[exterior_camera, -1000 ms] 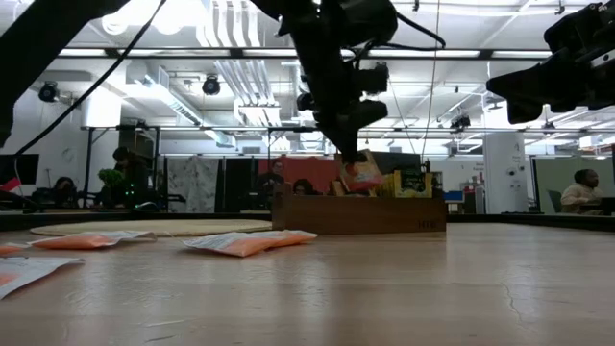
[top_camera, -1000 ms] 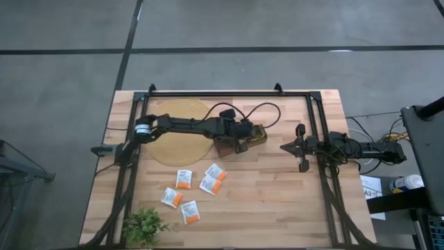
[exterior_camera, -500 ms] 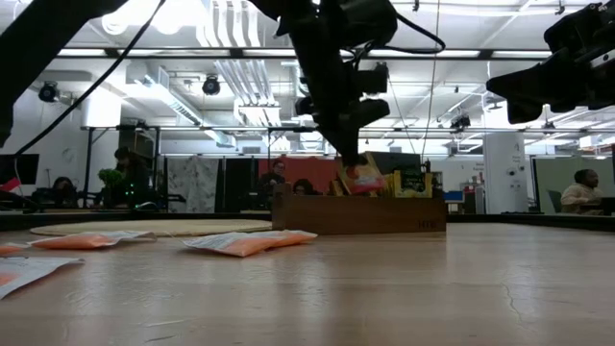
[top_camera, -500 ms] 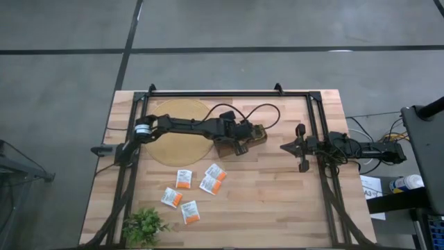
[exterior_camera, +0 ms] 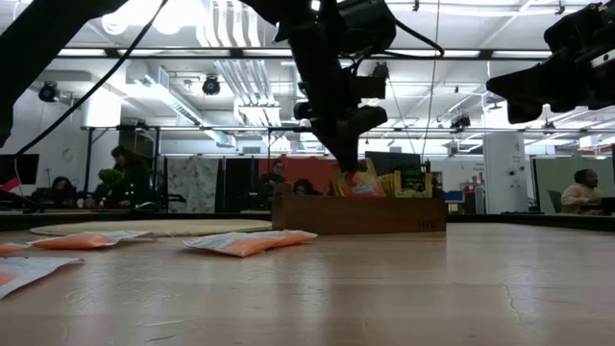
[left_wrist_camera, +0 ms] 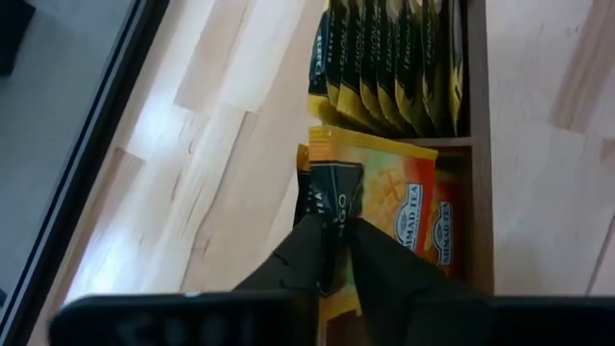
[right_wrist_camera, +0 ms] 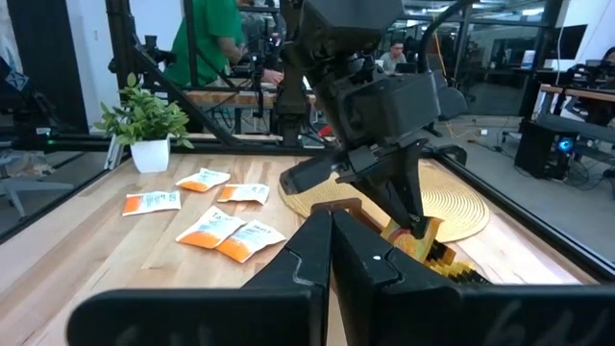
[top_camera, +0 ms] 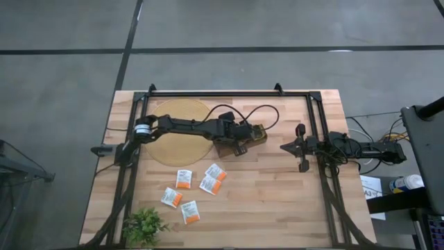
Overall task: Pick & Place Tea
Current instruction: Put the orange tea bag into the middle section of the wooden organizer, then put the white tea bag into the left section of the wooden organizer
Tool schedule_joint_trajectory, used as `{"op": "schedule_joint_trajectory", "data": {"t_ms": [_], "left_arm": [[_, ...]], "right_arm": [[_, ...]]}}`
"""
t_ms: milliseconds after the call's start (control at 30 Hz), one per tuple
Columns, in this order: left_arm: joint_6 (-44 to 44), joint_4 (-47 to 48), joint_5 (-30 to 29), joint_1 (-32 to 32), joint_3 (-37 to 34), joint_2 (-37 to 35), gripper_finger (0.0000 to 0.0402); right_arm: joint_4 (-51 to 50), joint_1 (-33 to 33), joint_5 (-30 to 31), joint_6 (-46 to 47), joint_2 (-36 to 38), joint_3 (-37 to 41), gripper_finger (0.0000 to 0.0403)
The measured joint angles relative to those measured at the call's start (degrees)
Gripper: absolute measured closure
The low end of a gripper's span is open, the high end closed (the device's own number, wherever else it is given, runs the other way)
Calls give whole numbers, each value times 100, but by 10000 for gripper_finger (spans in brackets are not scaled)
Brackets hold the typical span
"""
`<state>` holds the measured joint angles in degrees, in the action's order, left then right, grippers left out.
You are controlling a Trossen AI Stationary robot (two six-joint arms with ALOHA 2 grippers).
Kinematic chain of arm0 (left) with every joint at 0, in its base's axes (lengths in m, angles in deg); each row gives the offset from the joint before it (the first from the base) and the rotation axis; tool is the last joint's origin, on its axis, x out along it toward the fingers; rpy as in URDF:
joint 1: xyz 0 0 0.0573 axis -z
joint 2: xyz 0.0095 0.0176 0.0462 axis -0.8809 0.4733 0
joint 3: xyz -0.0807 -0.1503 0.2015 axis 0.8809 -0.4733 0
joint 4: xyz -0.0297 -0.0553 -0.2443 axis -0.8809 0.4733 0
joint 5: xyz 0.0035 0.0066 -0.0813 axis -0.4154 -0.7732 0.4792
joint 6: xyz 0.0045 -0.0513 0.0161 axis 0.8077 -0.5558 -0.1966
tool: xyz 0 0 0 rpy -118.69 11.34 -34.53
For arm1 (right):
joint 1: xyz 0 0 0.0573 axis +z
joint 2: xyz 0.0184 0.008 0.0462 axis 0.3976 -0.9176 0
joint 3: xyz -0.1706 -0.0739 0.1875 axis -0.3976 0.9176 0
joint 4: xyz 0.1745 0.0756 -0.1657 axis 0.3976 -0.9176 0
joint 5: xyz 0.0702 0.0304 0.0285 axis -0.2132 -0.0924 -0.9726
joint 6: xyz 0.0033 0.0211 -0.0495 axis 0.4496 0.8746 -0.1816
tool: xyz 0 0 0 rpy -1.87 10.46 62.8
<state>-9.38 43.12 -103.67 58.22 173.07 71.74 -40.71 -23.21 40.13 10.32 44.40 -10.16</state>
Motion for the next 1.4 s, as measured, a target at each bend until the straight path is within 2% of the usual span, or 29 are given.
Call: {"op": "schedule_joint_trajectory", "data": {"t_ms": [200, 400, 833, 967, 1100, 1400], "left_arm": [[2, 8, -13, 0, 0, 0, 308], [71, 57, -33, 2, 0, -2, 305], [187, 847, -32, 59, 445, -59, 306], [168, 898, 9, 205, 350, -175, 333], [67, 847, 196, 376, 141, -352, 389], [-1166, 694, 683, 827, -825, -956, 401]], "right_arm": [[0, -2, 0, 0, 0, 0, 394], [-1, -2, -1, 0, 0, 0, 394], [0, -2, -2, 0, 0, 0, 394], [0, -2, 0, 0, -1, 0, 394], [5, -2, 0, 0, -4, 0, 394], [2, 1, -3, 0, 2, 0, 394]]}}
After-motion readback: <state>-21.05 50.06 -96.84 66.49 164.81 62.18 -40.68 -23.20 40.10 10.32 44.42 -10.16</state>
